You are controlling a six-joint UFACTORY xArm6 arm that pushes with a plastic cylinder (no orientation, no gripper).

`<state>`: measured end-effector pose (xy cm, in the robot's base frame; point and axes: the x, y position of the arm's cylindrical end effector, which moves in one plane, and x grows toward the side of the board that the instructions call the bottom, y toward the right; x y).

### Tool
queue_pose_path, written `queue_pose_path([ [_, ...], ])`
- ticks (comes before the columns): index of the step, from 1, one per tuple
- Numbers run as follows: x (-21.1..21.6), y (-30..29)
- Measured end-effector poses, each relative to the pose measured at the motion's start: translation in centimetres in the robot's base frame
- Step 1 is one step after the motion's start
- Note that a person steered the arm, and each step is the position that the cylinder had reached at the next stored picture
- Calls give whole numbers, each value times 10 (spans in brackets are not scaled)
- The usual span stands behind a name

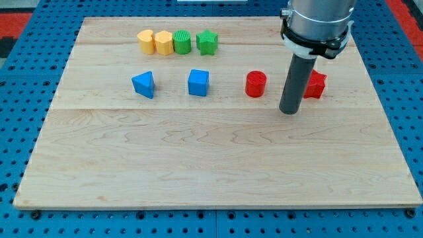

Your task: Push the red star towards bottom left end

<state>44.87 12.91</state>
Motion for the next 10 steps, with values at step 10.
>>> queue_pose_path([
  [10, -55, 16],
])
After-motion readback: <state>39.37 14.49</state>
